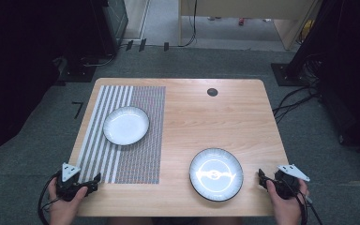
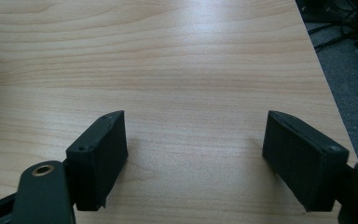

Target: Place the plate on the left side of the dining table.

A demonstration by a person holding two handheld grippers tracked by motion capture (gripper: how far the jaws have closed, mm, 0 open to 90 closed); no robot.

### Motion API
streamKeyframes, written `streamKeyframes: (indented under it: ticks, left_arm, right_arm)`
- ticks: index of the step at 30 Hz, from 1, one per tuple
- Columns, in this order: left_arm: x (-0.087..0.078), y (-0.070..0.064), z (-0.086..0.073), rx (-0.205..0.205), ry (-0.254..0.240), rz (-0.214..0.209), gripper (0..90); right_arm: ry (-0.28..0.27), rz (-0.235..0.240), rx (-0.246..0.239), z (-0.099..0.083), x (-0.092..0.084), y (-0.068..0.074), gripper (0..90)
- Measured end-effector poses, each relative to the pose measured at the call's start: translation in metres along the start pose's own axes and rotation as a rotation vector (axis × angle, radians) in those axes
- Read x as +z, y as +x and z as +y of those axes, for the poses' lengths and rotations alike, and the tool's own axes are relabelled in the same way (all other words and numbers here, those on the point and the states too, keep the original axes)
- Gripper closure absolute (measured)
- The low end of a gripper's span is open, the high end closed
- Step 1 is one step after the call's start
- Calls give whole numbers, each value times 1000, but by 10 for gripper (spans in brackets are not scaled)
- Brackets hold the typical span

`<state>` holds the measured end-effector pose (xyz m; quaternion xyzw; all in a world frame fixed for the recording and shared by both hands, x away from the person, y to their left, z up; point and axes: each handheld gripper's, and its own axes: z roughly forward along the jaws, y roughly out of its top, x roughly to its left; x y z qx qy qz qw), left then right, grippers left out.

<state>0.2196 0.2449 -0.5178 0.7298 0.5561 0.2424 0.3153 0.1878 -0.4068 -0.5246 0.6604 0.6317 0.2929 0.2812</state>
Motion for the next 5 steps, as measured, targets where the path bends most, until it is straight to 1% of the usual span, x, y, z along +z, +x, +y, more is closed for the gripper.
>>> streamKeyframes:
  ticks: [5]
  left_arm:
    - [0, 0, 0, 1, 0, -1, 103]
  right_arm:
    - [2, -3, 4, 0, 0, 0, 210]
